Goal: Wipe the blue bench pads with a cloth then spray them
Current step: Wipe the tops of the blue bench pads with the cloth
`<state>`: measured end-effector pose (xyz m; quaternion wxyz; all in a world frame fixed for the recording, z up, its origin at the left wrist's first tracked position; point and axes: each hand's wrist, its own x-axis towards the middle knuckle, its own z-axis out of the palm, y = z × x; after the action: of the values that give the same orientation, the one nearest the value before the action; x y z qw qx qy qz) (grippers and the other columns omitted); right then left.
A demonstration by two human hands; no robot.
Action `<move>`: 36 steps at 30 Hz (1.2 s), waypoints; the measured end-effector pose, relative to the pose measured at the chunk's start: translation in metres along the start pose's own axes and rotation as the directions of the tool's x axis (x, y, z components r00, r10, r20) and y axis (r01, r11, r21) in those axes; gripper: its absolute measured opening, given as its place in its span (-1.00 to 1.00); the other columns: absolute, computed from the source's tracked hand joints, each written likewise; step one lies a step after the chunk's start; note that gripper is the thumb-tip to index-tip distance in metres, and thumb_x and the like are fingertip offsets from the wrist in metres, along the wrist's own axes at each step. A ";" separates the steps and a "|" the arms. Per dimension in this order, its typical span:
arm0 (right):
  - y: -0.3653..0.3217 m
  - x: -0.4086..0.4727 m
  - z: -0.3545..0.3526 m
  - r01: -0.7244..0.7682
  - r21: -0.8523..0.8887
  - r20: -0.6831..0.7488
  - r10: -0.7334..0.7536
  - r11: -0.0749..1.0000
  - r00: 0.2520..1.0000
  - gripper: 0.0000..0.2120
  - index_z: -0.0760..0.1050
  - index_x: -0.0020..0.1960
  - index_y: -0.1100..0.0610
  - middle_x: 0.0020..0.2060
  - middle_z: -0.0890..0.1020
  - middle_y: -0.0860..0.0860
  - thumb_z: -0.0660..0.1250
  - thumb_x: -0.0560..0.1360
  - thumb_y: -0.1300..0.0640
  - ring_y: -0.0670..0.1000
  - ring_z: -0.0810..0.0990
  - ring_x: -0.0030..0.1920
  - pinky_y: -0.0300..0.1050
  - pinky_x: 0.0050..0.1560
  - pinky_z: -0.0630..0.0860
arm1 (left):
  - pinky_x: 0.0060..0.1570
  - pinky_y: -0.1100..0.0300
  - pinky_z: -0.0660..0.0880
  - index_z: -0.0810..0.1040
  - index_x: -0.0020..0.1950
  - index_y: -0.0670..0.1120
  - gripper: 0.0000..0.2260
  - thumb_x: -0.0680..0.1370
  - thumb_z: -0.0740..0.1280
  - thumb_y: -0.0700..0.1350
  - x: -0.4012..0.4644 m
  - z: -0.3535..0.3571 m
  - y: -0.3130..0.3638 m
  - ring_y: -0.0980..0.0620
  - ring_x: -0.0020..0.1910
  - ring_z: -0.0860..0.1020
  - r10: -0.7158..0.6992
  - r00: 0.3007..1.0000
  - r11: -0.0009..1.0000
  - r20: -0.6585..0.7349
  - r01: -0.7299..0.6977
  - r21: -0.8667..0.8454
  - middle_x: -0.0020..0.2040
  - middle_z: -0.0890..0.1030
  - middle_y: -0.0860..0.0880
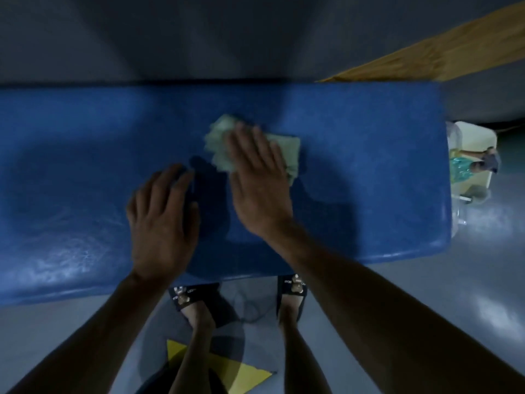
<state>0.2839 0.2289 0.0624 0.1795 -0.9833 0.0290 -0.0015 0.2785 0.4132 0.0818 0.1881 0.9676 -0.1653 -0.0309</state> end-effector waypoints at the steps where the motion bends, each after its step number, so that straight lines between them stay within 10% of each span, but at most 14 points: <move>1: 0.005 -0.009 -0.004 0.119 -0.036 0.051 -0.117 0.992 0.992 -0.44 0.14 0.61 0.07 0.60 0.16 0.01 0.10 0.62 0.10 0.07 0.05 0.61 0.07 0.58 0.00 | 0.33 -0.15 0.25 0.42 0.46 -0.11 -0.60 0.63 0.20 -0.07 0.003 -0.001 -0.011 -0.22 0.43 0.34 0.011 1.000 1.000 0.009 -0.011 0.029 0.47 0.40 -0.13; 4: 0.061 -0.018 -0.024 0.249 -0.068 0.091 -0.243 0.966 0.966 -0.48 0.24 0.58 0.10 0.57 0.25 0.04 0.12 0.62 0.13 0.08 0.16 0.58 0.07 0.54 0.13 | 0.34 -0.19 0.22 0.38 0.51 -0.05 -0.58 0.65 0.14 0.00 0.007 0.001 -0.033 -0.23 0.46 0.27 0.042 0.997 0.994 0.067 -0.048 0.096 0.52 0.34 -0.11; 8: 0.129 -0.020 -0.051 -0.208 -0.042 -0.066 0.205 0.977 0.977 -0.51 0.24 0.57 0.12 0.56 0.25 0.09 0.04 0.66 0.07 0.13 0.17 0.58 0.18 0.53 0.15 | 0.35 -0.22 0.19 0.35 0.53 0.02 -0.56 0.65 0.14 0.04 0.004 0.009 -0.042 -0.23 0.48 0.22 0.050 0.996 0.991 0.074 -0.059 0.120 0.55 0.29 -0.08; 13: 0.057 0.007 -0.015 -0.630 0.133 -0.316 0.635 0.765 0.705 -0.48 0.26 0.56 0.16 0.56 0.26 0.12 0.03 0.63 0.04 0.21 0.18 0.57 0.12 0.54 0.08 | 0.38 -0.21 0.16 0.35 0.53 0.05 -0.55 0.63 0.17 0.04 0.003 0.011 -0.046 -0.21 0.48 0.22 0.060 0.997 0.992 0.052 -0.065 0.109 0.56 0.28 -0.05; 18: -0.063 -0.020 0.023 -0.279 0.074 -0.117 0.287 0.957 0.951 -0.47 0.21 0.58 0.12 0.59 0.20 0.06 0.03 0.62 0.06 0.11 0.08 0.60 0.12 0.57 0.02 | 0.40 -0.17 0.14 0.36 0.52 0.07 -0.55 0.62 0.18 0.07 0.003 0.014 -0.048 -0.18 0.48 0.23 0.080 0.996 0.989 0.033 -0.084 0.125 0.56 0.29 -0.03; 22: -0.010 -0.041 -0.008 0.051 -0.014 0.087 -0.049 0.999 0.995 -0.46 0.23 0.57 0.12 0.57 0.24 0.07 0.14 0.60 0.19 0.12 0.16 0.58 0.10 0.56 0.10 | 0.41 -0.17 0.12 0.39 0.49 0.07 -0.58 0.64 0.16 0.08 0.003 0.016 -0.048 -0.17 0.48 0.23 0.079 0.997 0.989 0.004 -0.079 0.123 0.55 0.31 -0.03; 25: 0.082 -0.053 -0.038 -0.158 -0.022 -0.014 0.158 0.987 0.987 -0.53 0.28 0.54 0.19 0.53 0.30 0.18 0.08 0.66 0.11 0.23 0.23 0.54 0.27 0.51 0.18 | 0.43 -0.17 0.09 0.38 0.50 0.06 -0.58 0.64 0.16 0.08 0.003 0.017 -0.049 -0.18 0.48 0.22 0.076 0.997 0.990 0.009 -0.076 0.119 0.55 0.32 -0.05; 29: 0.093 -0.056 -0.044 -0.615 0.130 -0.198 0.629 0.777 0.752 -0.49 0.22 0.58 0.16 0.57 0.21 0.15 0.02 0.66 0.03 0.23 0.12 0.58 0.21 0.55 0.09 | 0.44 -0.16 0.06 0.38 0.51 0.07 -0.58 0.64 0.17 0.08 0.003 0.020 -0.048 -0.18 0.49 0.22 0.085 0.996 0.987 -0.002 -0.084 0.135 0.55 0.31 -0.05; 31: 0.039 -0.047 -0.018 -0.640 0.127 -0.248 0.649 0.758 0.719 -0.47 0.24 0.57 0.18 0.56 0.22 0.18 -0.02 0.63 0.05 0.28 0.13 0.56 0.23 0.52 0.11 | 0.44 -0.15 0.06 0.38 0.51 0.07 -0.58 0.64 0.18 0.08 0.002 0.021 -0.049 -0.17 0.49 0.22 0.084 0.996 0.987 -0.019 -0.080 0.142 0.55 0.32 -0.04; 36: -0.102 -0.076 0.024 -0.390 0.159 -0.076 0.405 0.907 0.911 -0.49 0.22 0.58 0.08 0.59 0.15 0.04 0.10 0.63 0.16 0.09 0.03 0.61 0.02 0.58 -0.06 | 0.44 -0.16 0.05 0.35 0.52 0.07 -0.56 0.64 0.14 0.09 0.002 0.018 -0.048 -0.18 0.51 0.19 0.087 0.996 0.986 0.007 -0.087 0.139 0.56 0.29 -0.05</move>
<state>0.2142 0.3369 0.0760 0.2428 -0.9401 0.2384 -0.0197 0.2930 0.4482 0.0466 0.1211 0.9703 -0.2093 -0.0115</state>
